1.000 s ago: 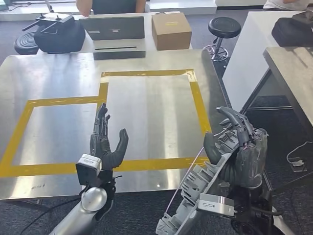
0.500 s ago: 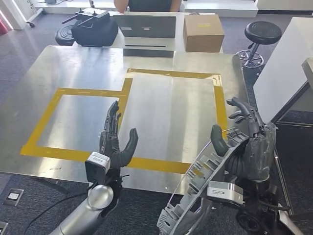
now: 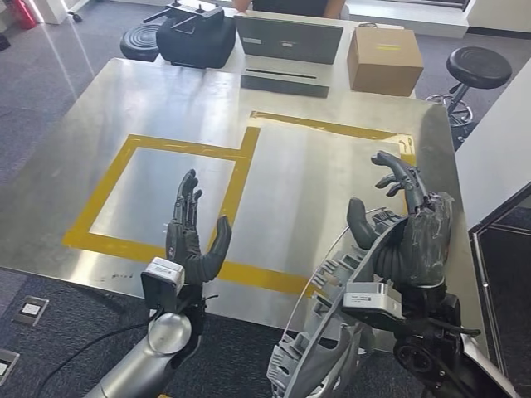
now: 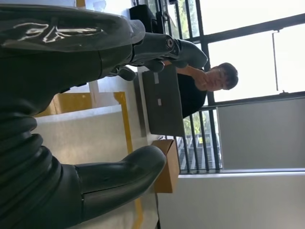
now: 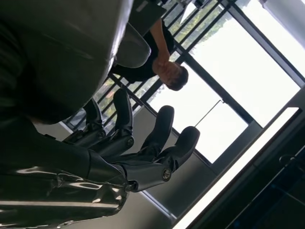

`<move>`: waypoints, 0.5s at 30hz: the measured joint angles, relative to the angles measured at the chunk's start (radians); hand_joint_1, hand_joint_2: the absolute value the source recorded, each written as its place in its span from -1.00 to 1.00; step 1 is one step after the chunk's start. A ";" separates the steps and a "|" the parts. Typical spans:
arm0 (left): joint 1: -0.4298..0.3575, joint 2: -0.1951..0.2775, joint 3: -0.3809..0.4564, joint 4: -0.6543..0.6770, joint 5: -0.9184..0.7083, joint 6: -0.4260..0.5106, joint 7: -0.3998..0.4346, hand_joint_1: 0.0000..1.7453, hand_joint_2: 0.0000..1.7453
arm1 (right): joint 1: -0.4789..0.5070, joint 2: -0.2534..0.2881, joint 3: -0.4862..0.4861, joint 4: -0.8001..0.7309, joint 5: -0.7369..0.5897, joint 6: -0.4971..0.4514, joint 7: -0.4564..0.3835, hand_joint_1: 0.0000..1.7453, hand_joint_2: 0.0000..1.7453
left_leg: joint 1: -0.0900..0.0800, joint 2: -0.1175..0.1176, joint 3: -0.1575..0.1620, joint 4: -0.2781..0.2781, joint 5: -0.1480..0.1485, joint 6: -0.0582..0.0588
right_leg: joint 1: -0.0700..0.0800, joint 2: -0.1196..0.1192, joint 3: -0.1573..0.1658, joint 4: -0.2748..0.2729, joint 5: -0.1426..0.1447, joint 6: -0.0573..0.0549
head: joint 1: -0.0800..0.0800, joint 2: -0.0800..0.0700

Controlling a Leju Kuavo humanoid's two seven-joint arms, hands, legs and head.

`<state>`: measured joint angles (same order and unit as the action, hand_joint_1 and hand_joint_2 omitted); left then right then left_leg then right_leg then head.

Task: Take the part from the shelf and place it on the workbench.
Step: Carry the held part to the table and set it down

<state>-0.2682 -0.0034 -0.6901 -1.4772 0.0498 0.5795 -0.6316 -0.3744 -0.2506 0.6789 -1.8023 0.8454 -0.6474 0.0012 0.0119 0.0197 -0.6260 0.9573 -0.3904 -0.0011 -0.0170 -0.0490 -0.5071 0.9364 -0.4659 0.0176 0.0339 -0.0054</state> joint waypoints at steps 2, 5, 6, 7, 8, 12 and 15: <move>-0.005 -0.003 -0.002 0.002 0.006 -0.004 -0.005 -1.00 1.00 | -0.046 0.001 0.012 0.034 -0.020 0.019 -0.009 1.00 1.00 | 0.000 -0.003 -0.001 0.000 0.000 0.000 | 0.000 0.002 0.001 0.000 0.005 0.001 | 0.005 0.000; -0.014 -0.010 -0.005 0.010 0.026 -0.014 -0.024 -1.00 1.00 | -0.137 0.011 0.040 0.104 -0.081 0.039 -0.028 1.00 1.00 | 0.000 -0.006 -0.003 0.000 -0.001 0.001 | 0.000 0.004 0.000 0.000 0.013 0.008 | 0.010 0.000; -0.018 -0.013 -0.007 0.015 0.034 -0.020 -0.033 -1.00 1.00 | -0.173 0.017 0.050 0.135 -0.105 0.041 -0.035 1.00 1.00 | -0.001 -0.008 -0.003 0.000 -0.001 0.001 | -0.001 0.004 0.000 -0.001 0.014 0.010 | 0.011 0.000; -0.022 -0.016 -0.010 0.020 0.040 -0.028 -0.042 -1.00 1.00 | -0.208 0.024 0.059 0.166 -0.126 0.041 -0.041 1.00 1.00 | -0.001 -0.010 -0.004 0.000 -0.001 0.002 | -0.001 0.004 -0.001 -0.002 0.015 0.011 | 0.012 0.000; -0.027 -0.020 -0.013 0.027 0.046 -0.036 -0.049 -1.00 1.00 | -0.244 0.032 0.068 0.202 -0.142 0.042 -0.048 1.00 1.00 | -0.002 -0.011 -0.004 0.000 -0.001 0.003 | -0.001 0.003 -0.001 -0.003 0.015 0.011 | 0.014 0.000; -0.047 -0.040 -0.021 0.058 0.058 -0.070 -0.065 -1.00 1.00 | -0.374 0.073 0.104 0.353 -0.185 0.056 -0.082 1.00 1.00 | -0.005 -0.013 -0.006 0.001 -0.001 0.007 | -0.002 0.001 -0.001 -0.008 0.014 0.012 | 0.017 0.000; -0.056 -0.053 -0.021 0.075 0.058 -0.082 -0.066 -1.00 1.00 | -0.466 0.122 0.128 0.488 -0.217 0.065 -0.120 1.00 1.00 | -0.008 -0.012 -0.008 0.001 0.000 0.008 | -0.002 0.000 -0.002 -0.011 0.010 0.018 | 0.017 0.000</move>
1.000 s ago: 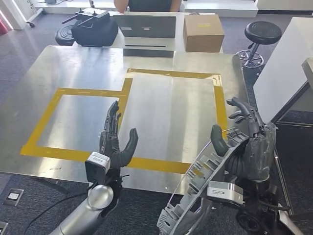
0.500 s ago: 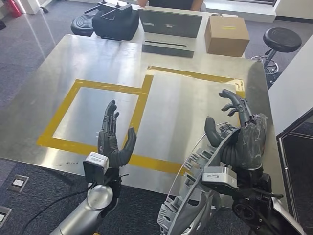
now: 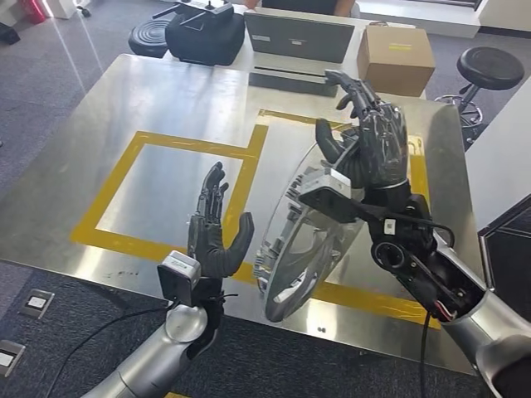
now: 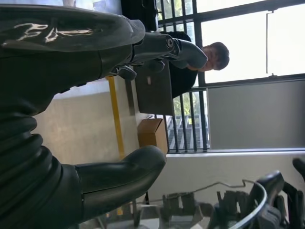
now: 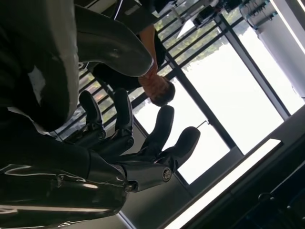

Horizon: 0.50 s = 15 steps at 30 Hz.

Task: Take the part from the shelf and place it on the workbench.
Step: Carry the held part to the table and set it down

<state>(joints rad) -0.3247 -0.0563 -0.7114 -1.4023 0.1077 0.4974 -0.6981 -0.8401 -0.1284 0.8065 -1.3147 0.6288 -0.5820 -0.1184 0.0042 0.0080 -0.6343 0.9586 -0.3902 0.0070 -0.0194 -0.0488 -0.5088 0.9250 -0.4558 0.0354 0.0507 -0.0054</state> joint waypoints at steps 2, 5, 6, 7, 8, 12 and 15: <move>-0.002 -0.007 0.000 0.007 0.001 -0.006 0.000 -1.00 1.00 | -0.052 0.037 0.013 0.099 -0.015 0.001 -0.020 1.00 1.00 | -0.001 0.001 -0.001 0.000 0.001 0.002 | 0.000 -0.002 -0.001 -0.002 -0.002 0.004 | -0.003 0.000; -0.002 -0.013 0.000 0.014 0.002 -0.012 0.000 -1.00 1.00 | -0.115 0.083 0.030 0.234 -0.020 -0.002 -0.032 1.00 1.00 | -0.001 0.000 -0.002 0.000 0.002 0.002 | 0.000 -0.005 -0.002 -0.002 -0.004 0.008 | -0.006 0.000; -0.002 -0.014 0.000 0.016 0.003 -0.016 0.000 -1.00 1.00 | -0.138 0.097 0.035 0.280 -0.021 -0.002 -0.030 1.00 1.00 | 0.000 0.000 -0.002 0.000 0.003 0.002 | 0.000 -0.005 -0.002 -0.001 -0.005 0.009 | -0.008 0.000; -0.001 -0.016 0.000 0.018 0.004 -0.021 0.000 -1.00 1.00 | -0.162 0.112 0.041 0.329 -0.023 -0.002 -0.026 1.00 1.00 | 0.000 0.000 -0.001 0.000 0.003 0.002 | 0.000 -0.005 -0.003 -0.001 -0.005 0.009 | -0.010 0.000; 0.000 -0.019 0.000 0.020 0.004 -0.027 0.000 -1.00 1.00 | -0.186 0.124 0.046 0.377 -0.025 0.000 -0.020 1.00 1.00 | 0.001 0.000 -0.001 -0.001 0.003 0.001 | 0.001 -0.005 -0.003 0.000 -0.005 0.009 | -0.013 0.000; 0.010 -0.028 0.000 0.027 -0.003 -0.047 0.000 -1.00 1.00 | -0.261 0.158 0.063 0.548 0.010 0.028 0.018 1.00 1.00 | 0.002 0.000 0.000 -0.002 0.005 0.000 | 0.002 -0.005 -0.003 0.001 -0.005 0.009 | -0.018 0.000; 0.012 -0.033 0.000 0.030 -0.011 -0.050 0.000 -1.00 1.00 | -0.295 0.178 0.072 0.638 0.033 0.038 0.039 1.00 1.00 | 0.003 0.000 0.002 -0.003 0.006 0.000 | 0.002 -0.005 -0.002 0.001 -0.005 0.008 | -0.020 0.000</move>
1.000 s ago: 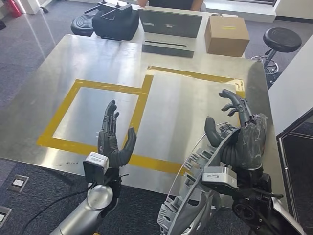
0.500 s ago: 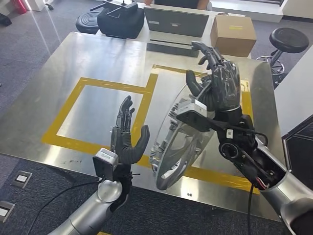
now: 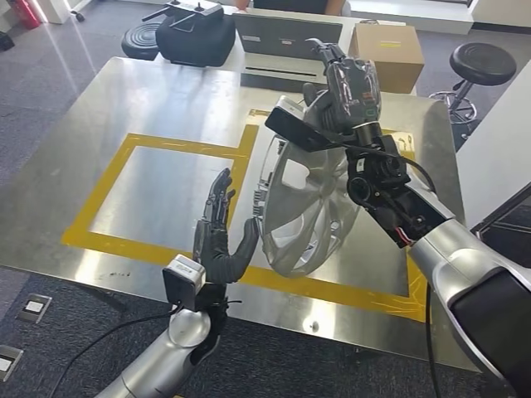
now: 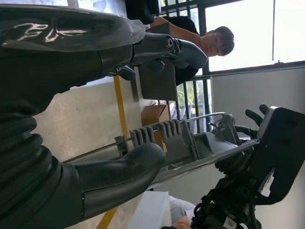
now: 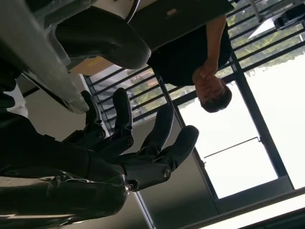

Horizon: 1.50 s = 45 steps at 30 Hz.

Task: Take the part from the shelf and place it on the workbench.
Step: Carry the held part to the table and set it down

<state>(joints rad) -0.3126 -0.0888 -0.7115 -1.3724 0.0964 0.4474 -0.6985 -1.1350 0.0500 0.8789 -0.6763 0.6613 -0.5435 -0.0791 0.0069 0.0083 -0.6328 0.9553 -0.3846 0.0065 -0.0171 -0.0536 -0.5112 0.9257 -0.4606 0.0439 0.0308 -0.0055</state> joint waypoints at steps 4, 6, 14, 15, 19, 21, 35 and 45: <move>0.002 -0.004 0.000 0.001 -0.004 -0.003 0.000 -1.00 1.00 | -0.025 0.020 0.012 0.082 0.008 0.003 0.017 0.00 0.00 | 0.000 0.000 0.002 0.000 0.000 0.000 | 0.000 0.000 0.001 0.000 0.000 0.000 | 0.000 0.000; 0.004 -0.006 0.000 0.001 -0.009 -0.010 0.000 -1.00 1.00 | -0.034 0.026 0.017 0.111 0.010 0.006 0.037 -1.00 -1.00 | 0.001 0.000 0.003 0.000 0.000 0.000 | 0.000 0.000 0.002 0.000 0.000 -0.001 | 0.000 0.000; 0.016 -0.011 0.000 0.000 -0.016 -0.042 0.000 -1.00 1.00 | -0.052 0.030 0.031 0.189 0.037 0.057 0.053 -1.00 -1.00 | 0.000 0.000 0.008 0.000 0.000 0.000 | -0.001 -0.001 0.008 -0.001 0.000 -0.001 | 0.005 0.000; 0.016 -0.012 0.000 0.000 -0.016 -0.042 0.000 -1.00 1.00 | -0.050 0.032 0.035 0.196 0.040 0.073 0.051 -1.00 -1.00 | 0.000 0.000 0.008 0.000 0.000 0.000 | -0.001 -0.001 0.008 -0.001 0.000 -0.001 | 0.006 0.000; 0.016 -0.012 0.000 0.000 -0.020 -0.042 0.000 -1.00 1.00 | -0.039 0.039 0.050 0.220 0.041 0.178 0.040 -1.00 -1.00 | 0.000 0.000 0.010 0.000 0.000 0.000 | -0.001 0.000 0.009 0.000 0.000 0.000 | 0.005 0.000; 0.016 -0.012 0.000 -0.001 -0.022 -0.044 0.000 -1.00 1.00 | -0.032 0.043 0.060 0.232 0.039 0.245 0.037 -1.00 -1.00 | 0.000 0.000 0.010 0.000 0.000 0.000 | -0.001 0.000 0.009 0.000 0.000 0.000 | 0.004 0.000; 0.016 -0.012 0.019 -0.001 -0.031 -0.072 0.000 -1.00 1.00 | -0.026 0.056 0.113 0.291 0.061 0.554 0.061 -1.00 -1.00 | 0.001 0.001 0.013 -0.001 0.001 0.000 | 0.000 0.000 0.010 0.001 0.000 -0.001 | -0.002 0.000; 0.024 -0.011 0.043 -0.001 -0.039 -0.052 0.000 -1.00 -1.00 | -0.020 0.061 0.147 0.303 0.020 0.450 0.067 -1.00 -1.00 | 0.001 0.001 0.014 -0.001 0.001 0.000 | 0.000 0.001 0.011 0.002 0.000 -0.001 | -0.002 0.000</move>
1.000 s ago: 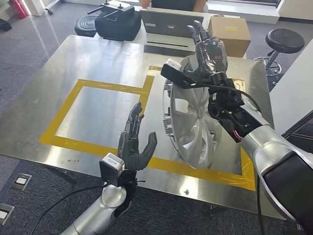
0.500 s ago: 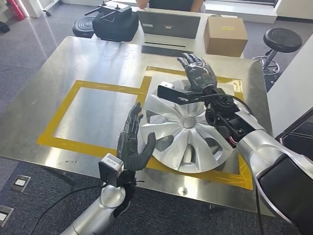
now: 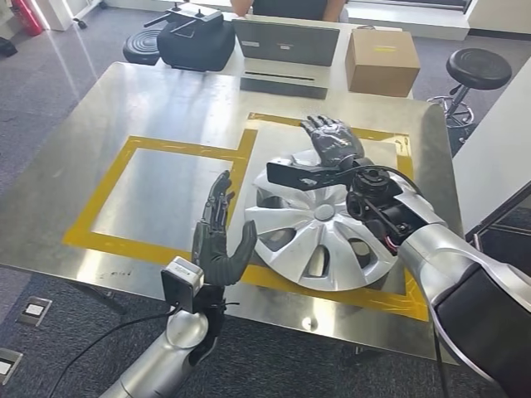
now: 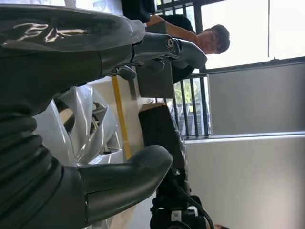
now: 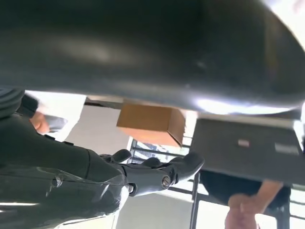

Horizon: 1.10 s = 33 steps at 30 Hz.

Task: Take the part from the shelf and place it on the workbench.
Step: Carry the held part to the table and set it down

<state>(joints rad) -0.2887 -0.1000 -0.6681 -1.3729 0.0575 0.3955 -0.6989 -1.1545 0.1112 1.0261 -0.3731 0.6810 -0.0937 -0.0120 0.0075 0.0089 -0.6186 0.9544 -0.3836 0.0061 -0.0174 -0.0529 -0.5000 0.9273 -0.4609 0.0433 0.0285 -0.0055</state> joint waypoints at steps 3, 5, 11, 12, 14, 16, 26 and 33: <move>0.003 0.001 0.004 0.000 0.008 0.027 0.000 -1.00 -1.00 | 0.006 0.001 -0.027 -0.007 -0.156 -0.130 -0.102 -1.00 -1.00 | 0.000 0.000 0.000 0.000 0.000 0.000 | 0.000 0.000 0.000 0.000 0.000 0.000 | -0.001 0.000; 0.005 0.003 0.008 0.001 0.016 0.047 0.000 -1.00 -1.00 | 0.027 0.001 -0.070 -0.026 -0.317 -0.193 -0.213 -1.00 -1.00 | 0.000 0.000 0.002 0.000 0.000 0.000 | 0.000 0.000 0.001 0.000 -0.001 0.000 | -0.002 0.000; 0.018 0.022 0.019 0.001 0.011 0.126 0.000 -1.00 -1.00 | 0.201 -0.015 -0.191 -0.206 -0.677 -0.249 -0.363 -1.00 -1.00 | 0.001 0.000 0.005 -0.001 -0.001 -0.001 | 0.000 0.000 0.004 0.000 -0.002 -0.001 | -0.003 0.000; 0.020 0.026 0.020 0.001 0.011 0.133 0.000 -1.00 -1.00 | 0.232 -0.022 -0.200 -0.248 -0.700 -0.259 -0.358 -1.00 -1.00 | 0.001 0.000 0.005 -0.001 -0.001 -0.001 | 0.000 0.000 0.004 0.000 -0.002 -0.001 | -0.003 0.000; 0.024 0.034 0.022 0.001 0.011 0.142 0.000 -1.00 -1.00 | 0.286 -0.038 -0.215 -0.331 -0.722 -0.277 -0.346 -1.00 -1.00 | 0.001 0.000 0.005 -0.001 -0.001 -0.001 | 0.000 0.000 0.004 0.000 -0.002 -0.001 | -0.003 0.000; 0.026 0.040 0.023 0.001 0.011 0.145 0.000 -1.00 -1.00 | 0.319 -0.051 -0.229 -0.398 -0.729 -0.284 -0.338 -1.00 -1.00 | 0.001 0.001 0.006 -0.001 -0.001 -0.001 | 0.000 0.002 0.004 0.000 -0.002 -0.001 | -0.004 0.000; 0.027 0.053 0.024 0.001 0.011 0.146 0.000 -1.00 -1.00 | 0.370 -0.089 -0.265 -0.569 -0.732 -0.285 -0.329 -1.00 -1.00 | 0.001 0.003 0.006 -0.001 -0.001 -0.001 | 0.000 0.003 0.004 0.000 -0.001 -0.001 | -0.004 0.000; 0.030 0.061 0.024 -0.001 -0.004 0.196 0.000 -1.00 -1.00 | 0.419 -0.114 -0.270 -0.676 -0.783 -0.302 -0.333 -1.00 -1.00 | 0.001 0.003 0.007 -0.001 -0.001 -0.001 | 0.000 0.002 0.004 0.000 -0.002 -0.001 | -0.004 0.000</move>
<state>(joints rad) -0.2585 -0.0394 -0.6442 -1.3739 0.0537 0.5912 -0.6989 -0.7359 -0.0026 0.7566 -1.0492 -0.1023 -0.3954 -0.3452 0.0083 0.0116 -0.6118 0.9536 -0.3843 0.0054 -0.0173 -0.0506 -0.4957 0.9270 -0.4624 0.0421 0.0249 -0.0055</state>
